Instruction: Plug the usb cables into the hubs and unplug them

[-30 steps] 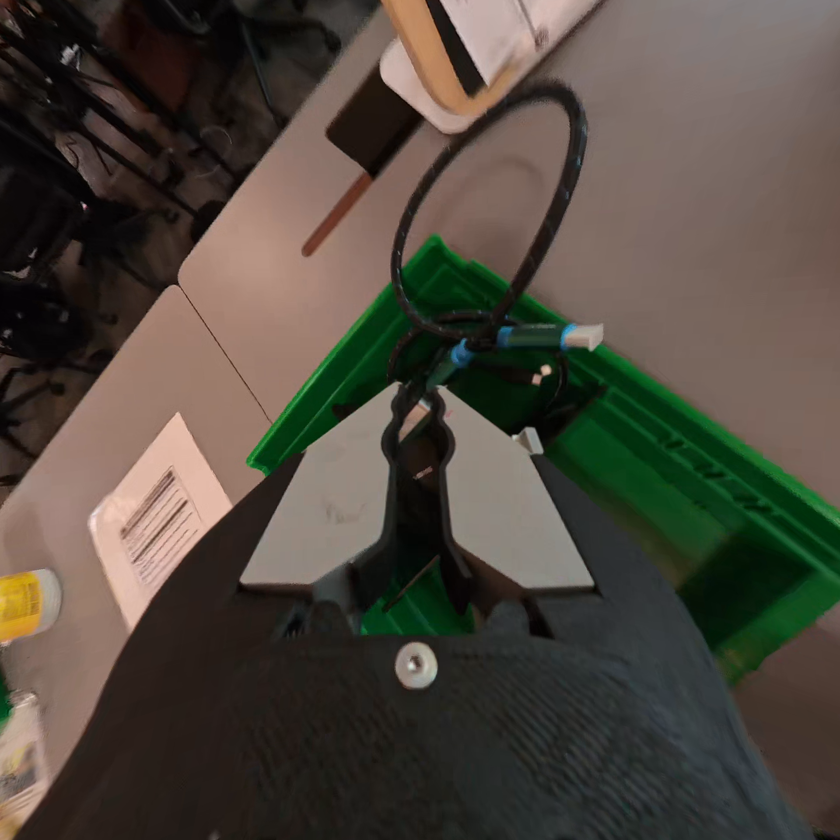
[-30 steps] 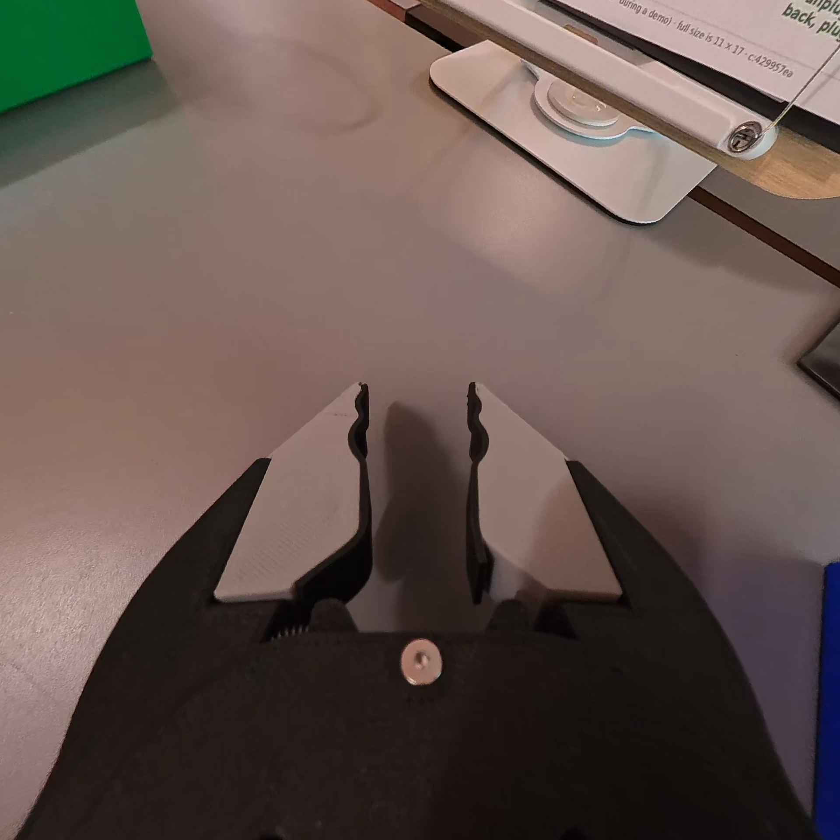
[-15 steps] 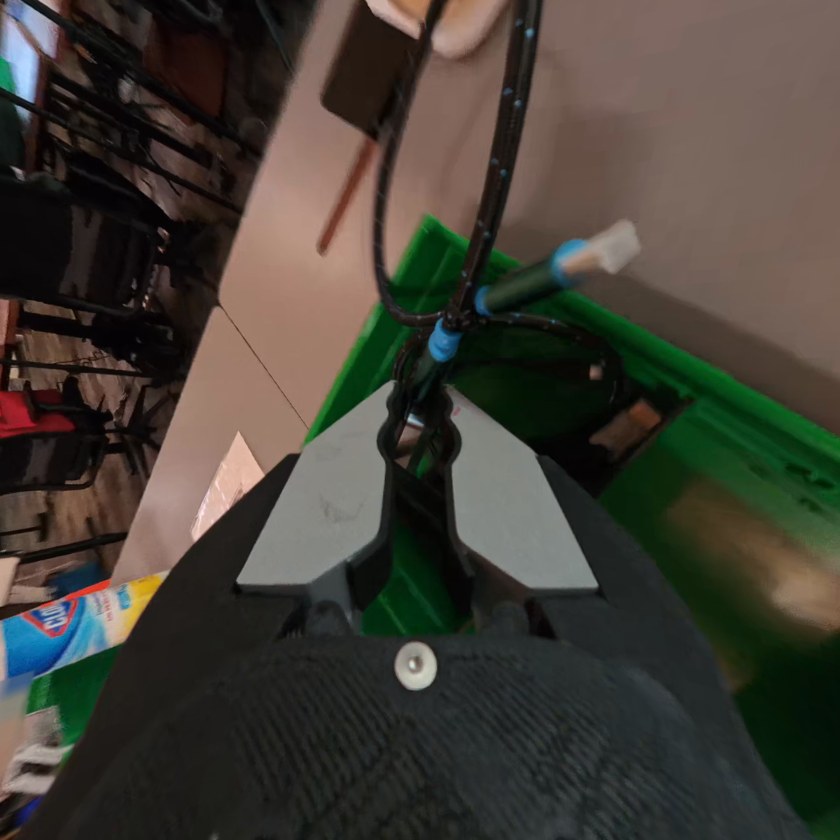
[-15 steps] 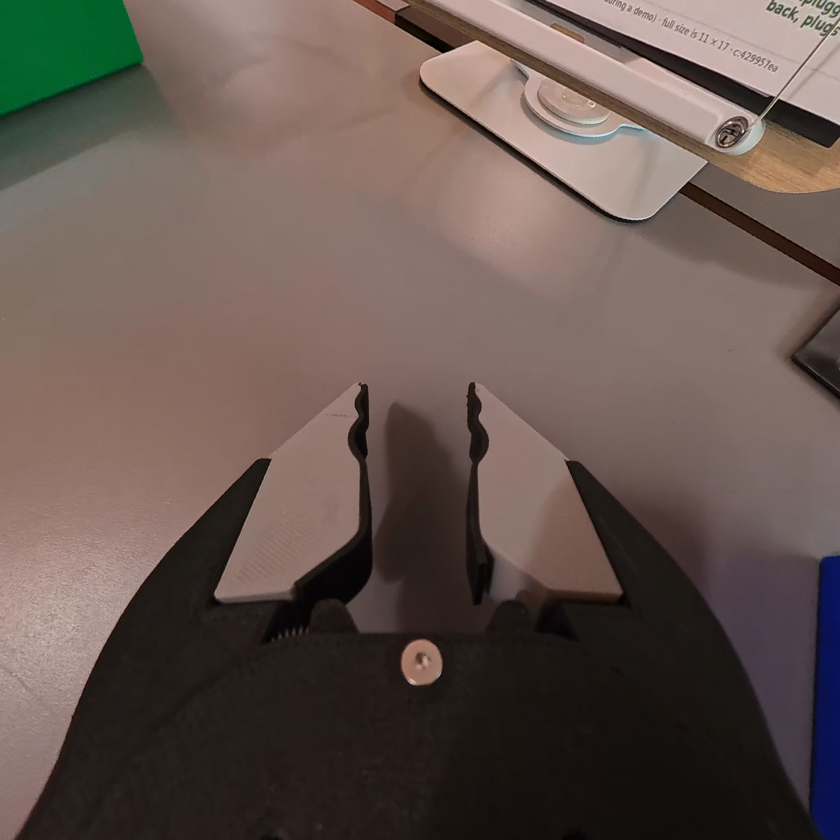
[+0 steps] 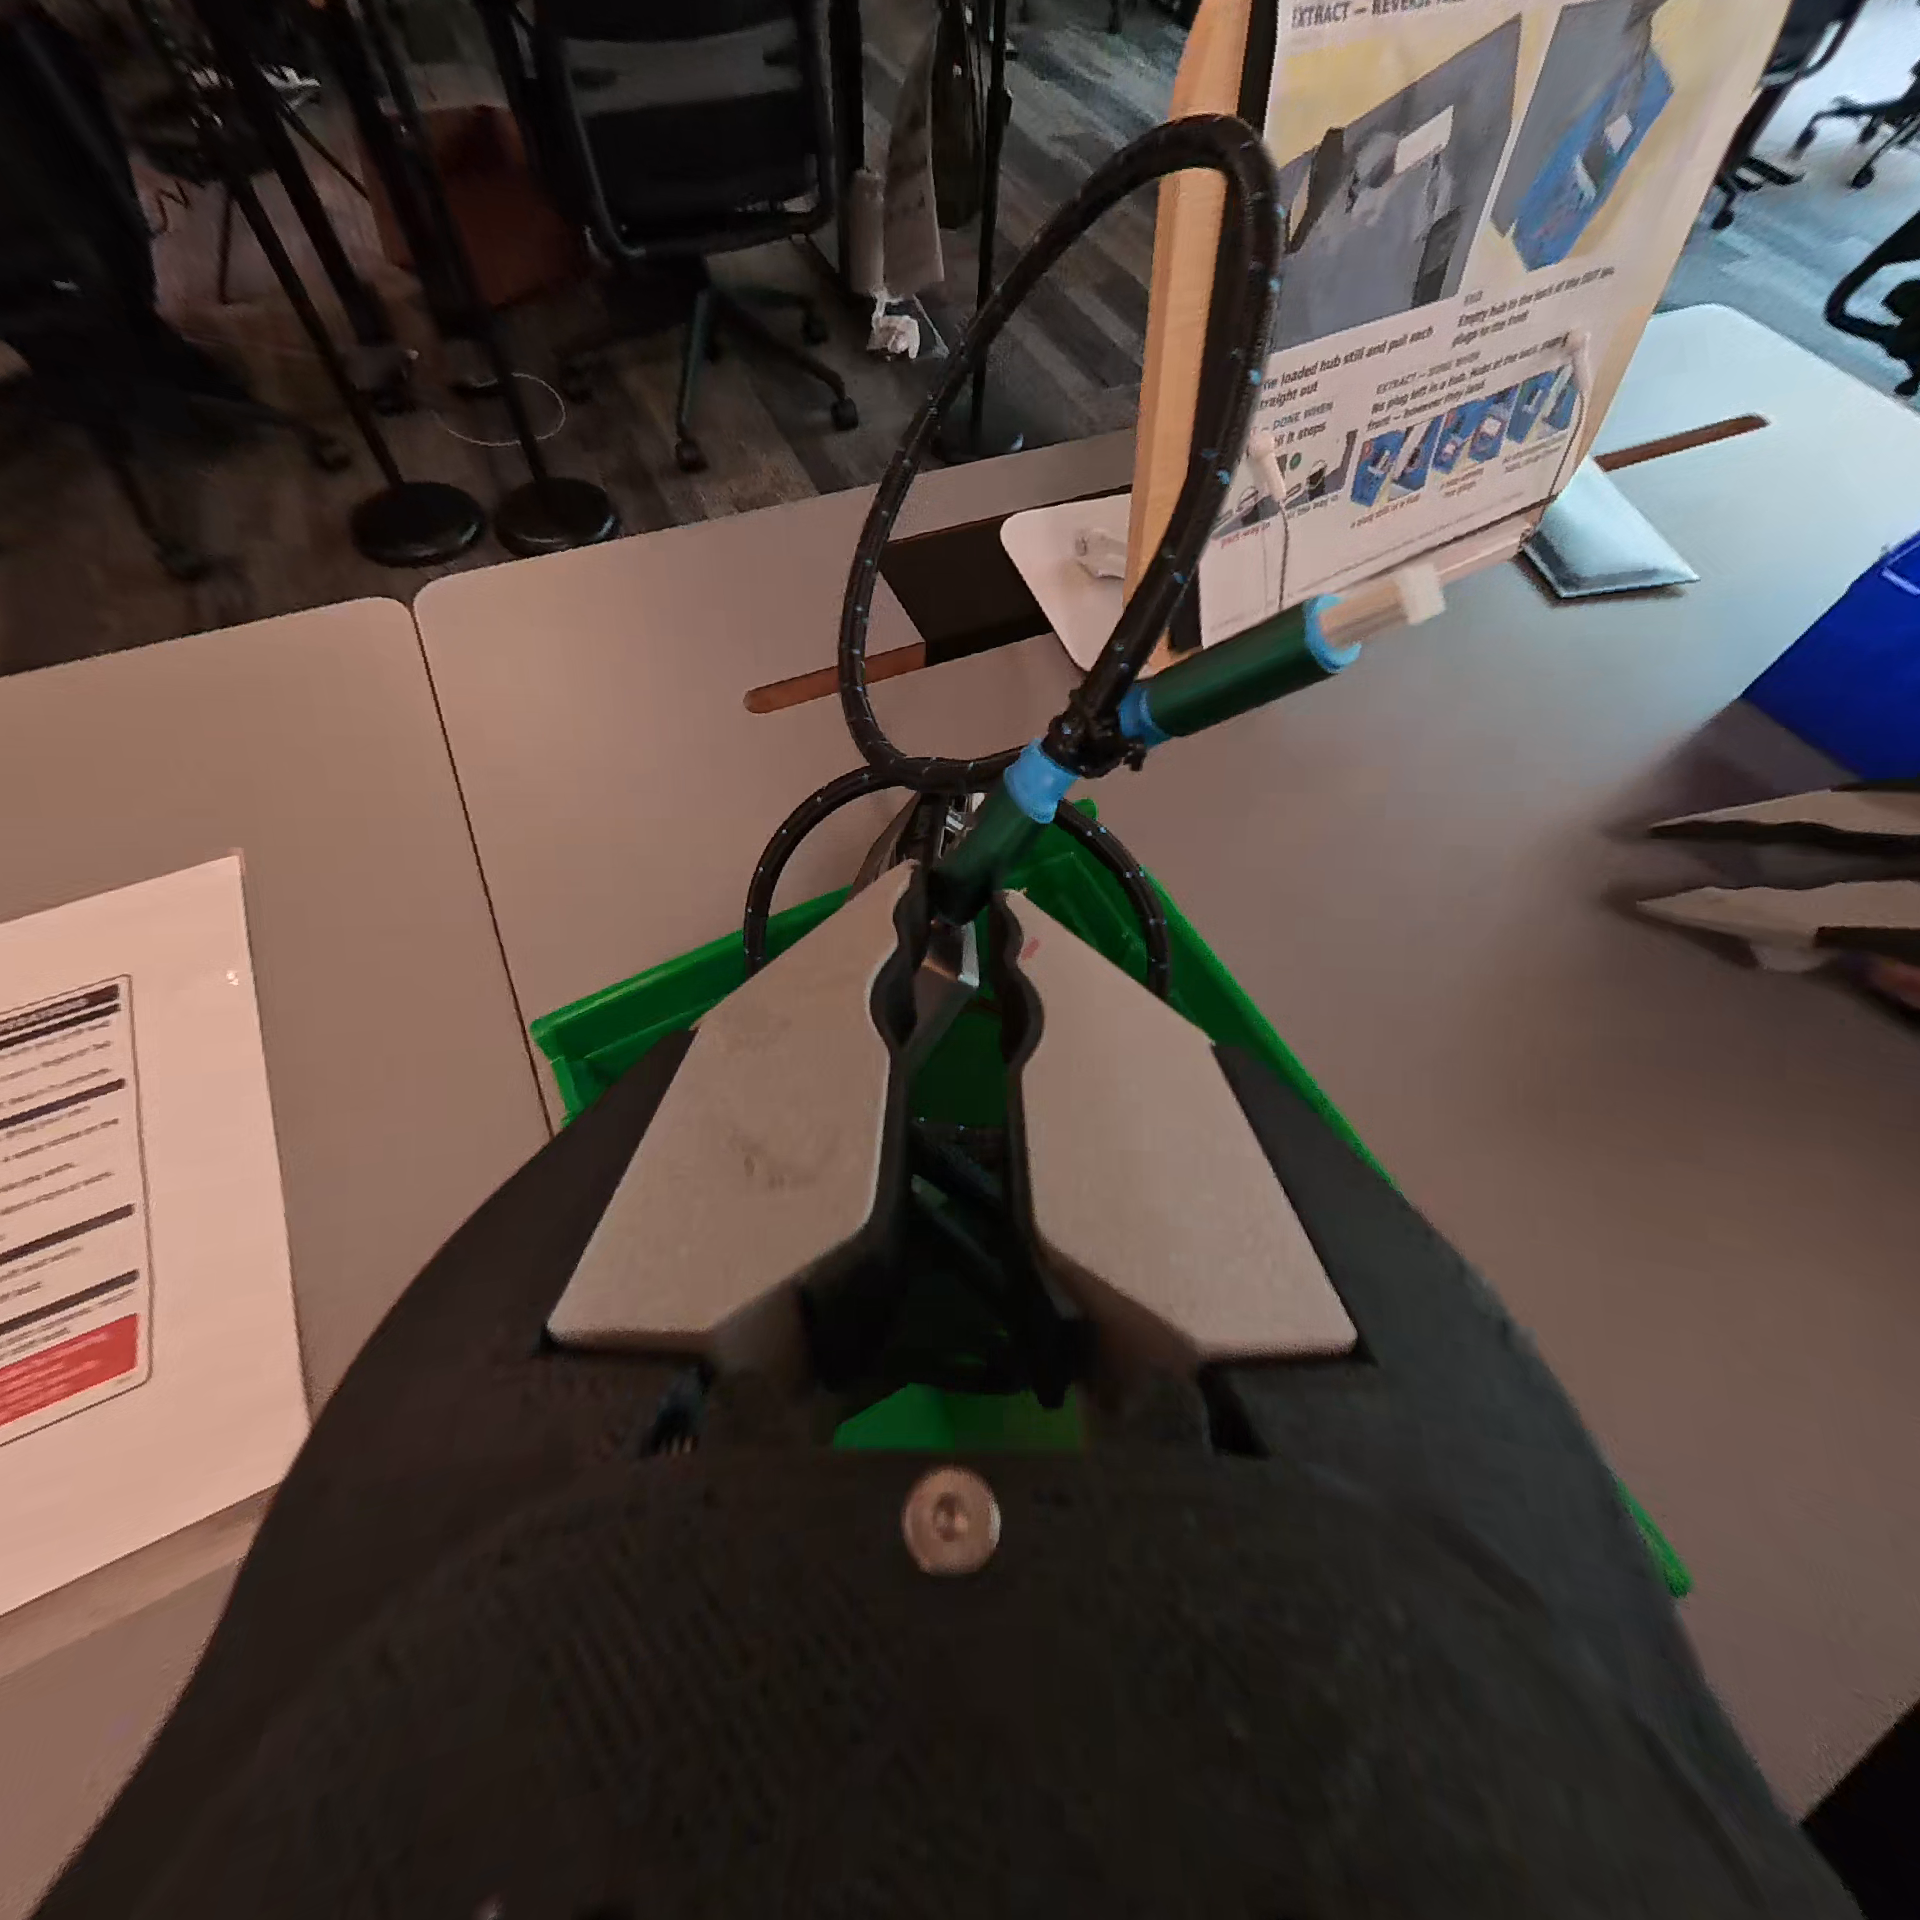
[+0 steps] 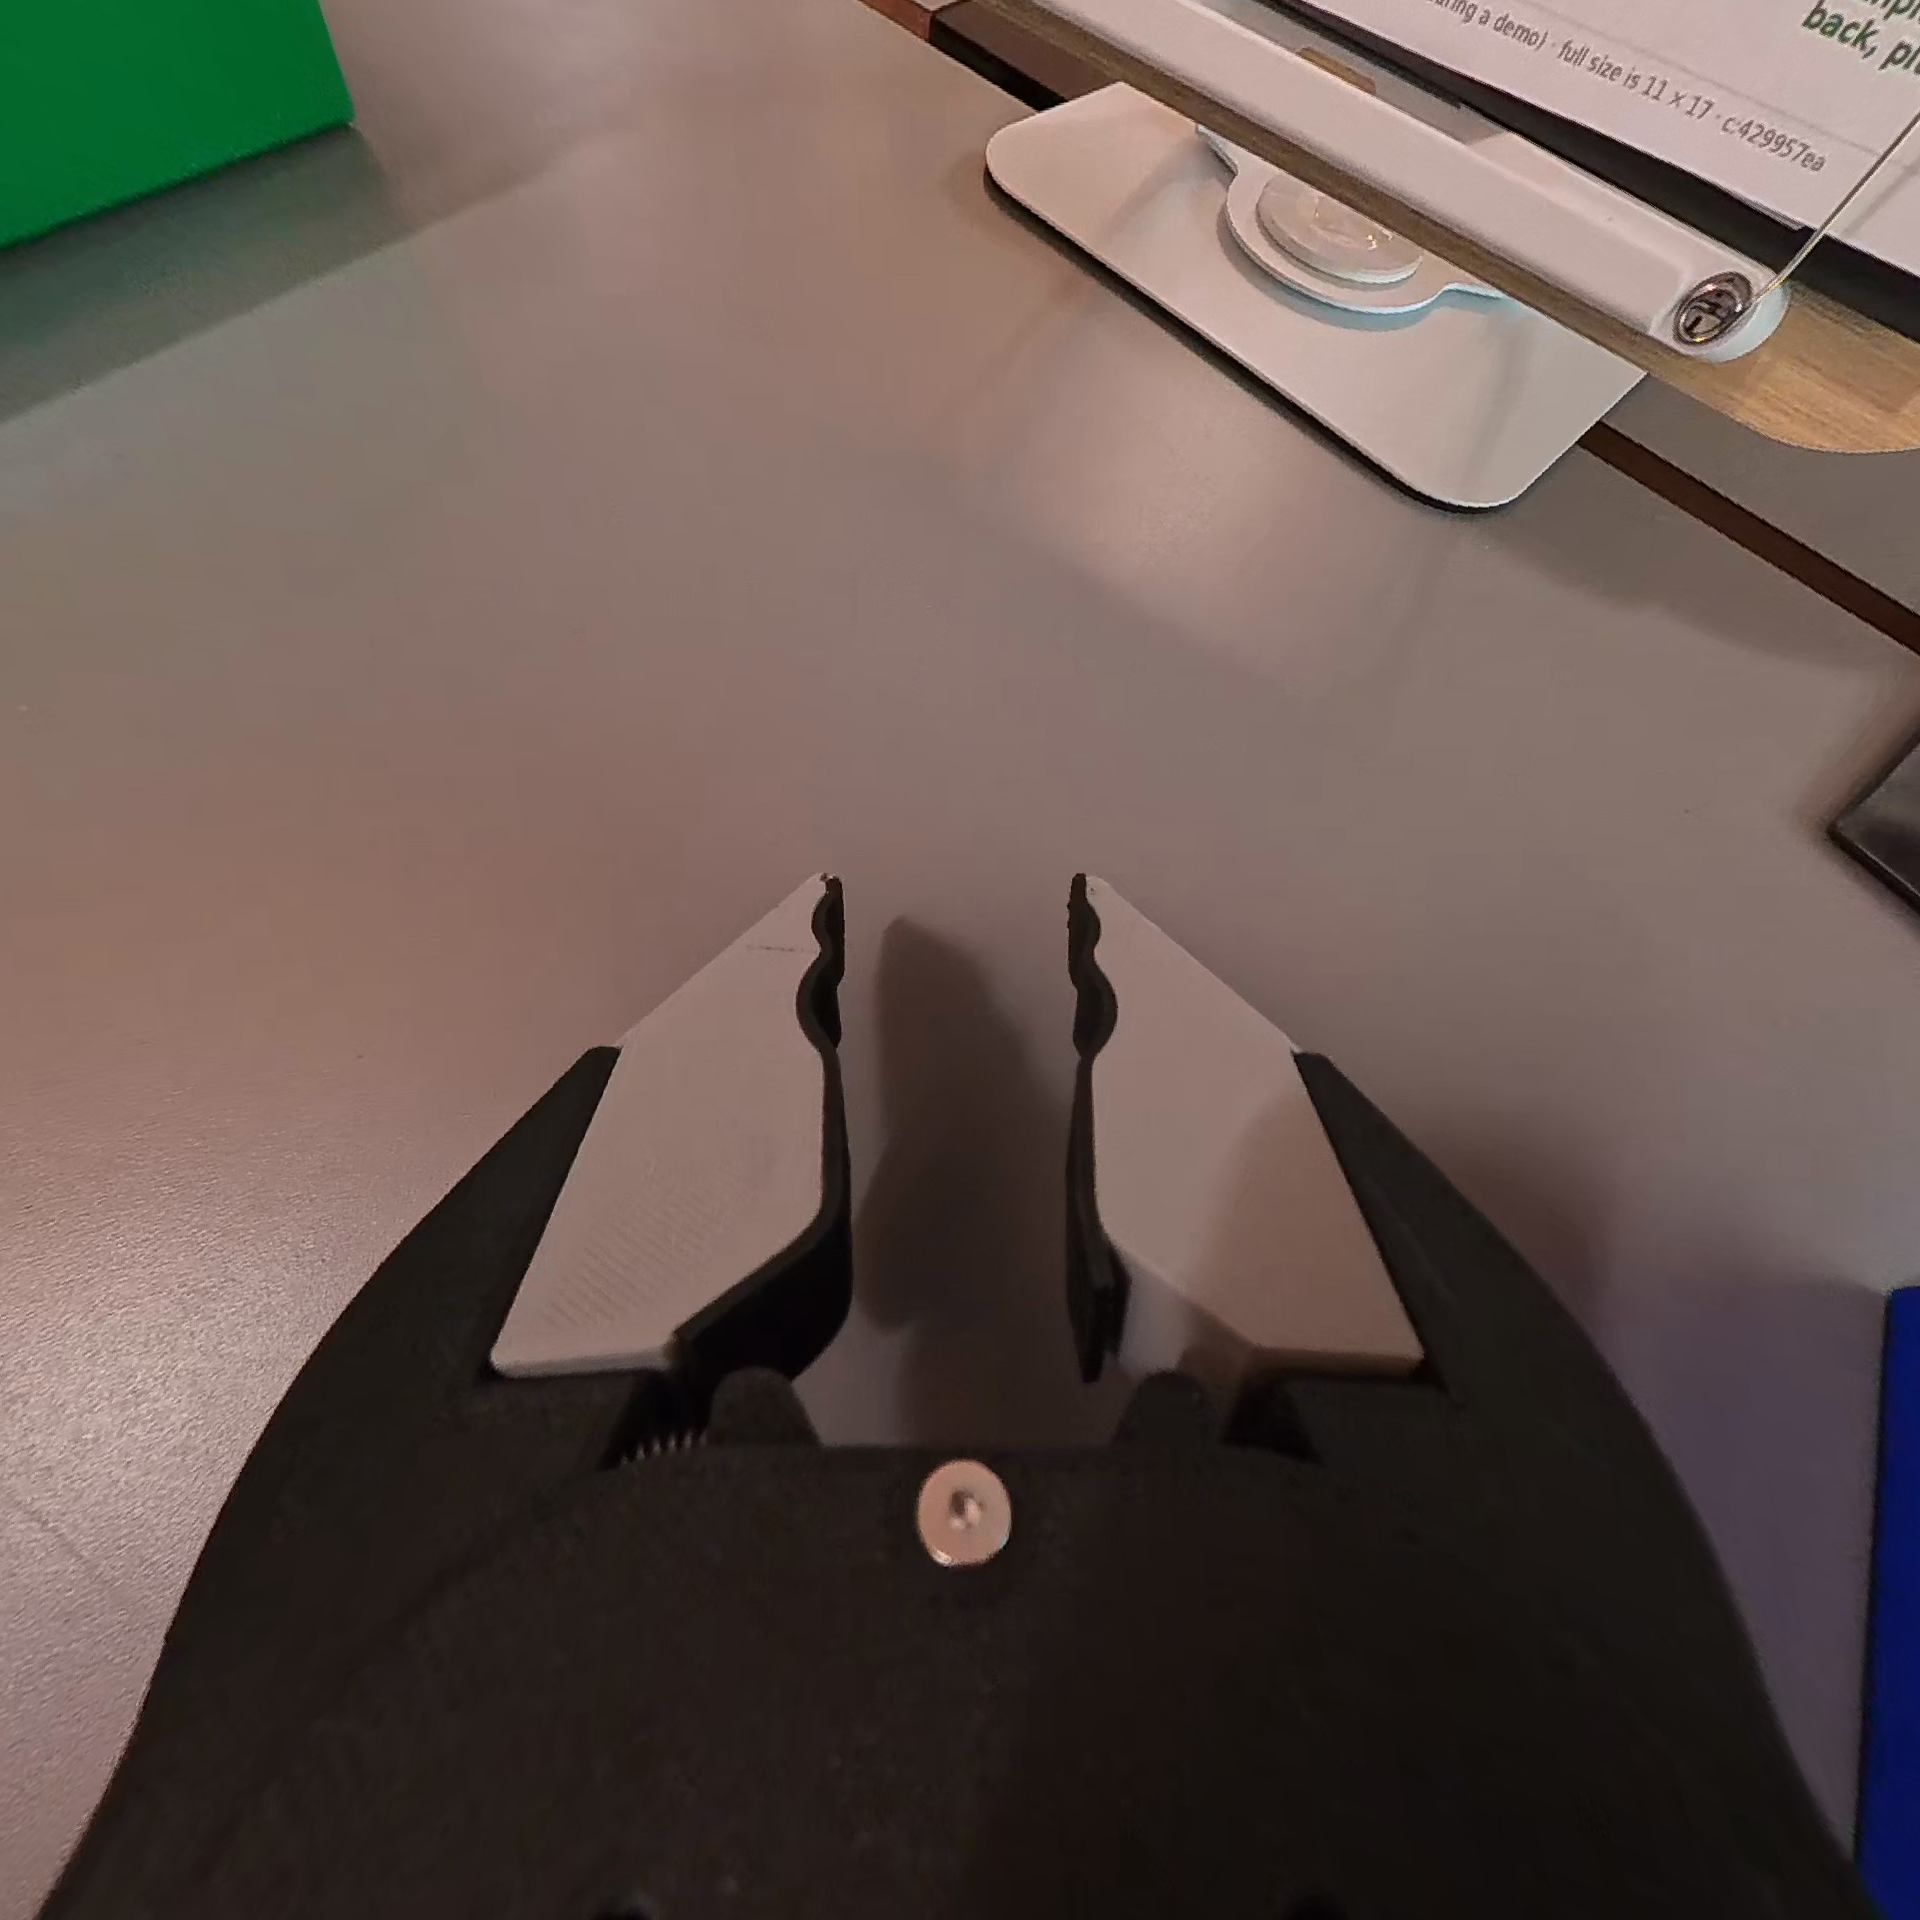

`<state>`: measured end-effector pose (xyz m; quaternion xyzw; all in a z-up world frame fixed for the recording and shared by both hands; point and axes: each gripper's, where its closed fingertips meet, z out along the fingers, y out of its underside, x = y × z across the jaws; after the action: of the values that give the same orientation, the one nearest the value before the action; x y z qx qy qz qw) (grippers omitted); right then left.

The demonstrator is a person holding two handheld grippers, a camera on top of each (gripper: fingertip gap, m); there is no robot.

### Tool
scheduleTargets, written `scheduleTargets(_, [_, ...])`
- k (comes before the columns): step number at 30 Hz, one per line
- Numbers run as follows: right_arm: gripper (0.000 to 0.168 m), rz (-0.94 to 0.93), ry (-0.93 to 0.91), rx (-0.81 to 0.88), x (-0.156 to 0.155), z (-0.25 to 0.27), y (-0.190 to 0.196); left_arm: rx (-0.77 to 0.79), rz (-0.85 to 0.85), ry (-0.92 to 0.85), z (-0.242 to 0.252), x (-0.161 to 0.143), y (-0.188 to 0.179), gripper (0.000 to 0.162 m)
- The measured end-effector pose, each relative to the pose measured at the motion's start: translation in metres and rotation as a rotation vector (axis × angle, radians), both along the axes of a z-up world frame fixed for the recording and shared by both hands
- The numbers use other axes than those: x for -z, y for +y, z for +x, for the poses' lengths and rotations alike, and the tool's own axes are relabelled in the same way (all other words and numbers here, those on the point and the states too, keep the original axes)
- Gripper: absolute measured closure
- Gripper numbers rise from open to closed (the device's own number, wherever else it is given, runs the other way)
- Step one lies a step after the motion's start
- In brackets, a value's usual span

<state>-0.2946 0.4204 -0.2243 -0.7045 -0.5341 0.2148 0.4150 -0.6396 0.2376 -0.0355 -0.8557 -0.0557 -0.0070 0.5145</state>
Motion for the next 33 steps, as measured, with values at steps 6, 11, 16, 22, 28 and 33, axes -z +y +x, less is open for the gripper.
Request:
scheduleTargets(6, [0.128,-0.002,-0.002,0.001,0.001,0.000,0.000,0.010,-0.119,0.282,0.005,0.000,-0.001,0.154])
scheduleTargets(11, [0.128,-0.009,-0.004,0.004,0.001,0.000,0.001,-0.002,0.117,0.258,0.020,-0.074,0.007,0.154])
scheduleTargets(16, [0.128,-0.007,-0.006,0.004,0.001,0.001,0.001,-0.005,-0.062,0.442,0.021,-0.070,0.013,0.153])
scheduleTargets(22, [0.128,-0.003,-0.001,0.012,0.000,0.002,0.003,-0.198,0.237,0.540,0.006,-0.143,-0.003,0.153])
scheduleTargets(28, [0.128,0.001,0.006,0.012,-0.002,0.002,0.003,-0.166,0.415,0.673,0.048,-0.211,-0.026,0.154])
scheduleTargets(33, [0.127,0.006,0.018,0.019,-0.005,0.002,0.004,-0.034,0.480,0.743,0.114,-0.246,-0.021,0.153])
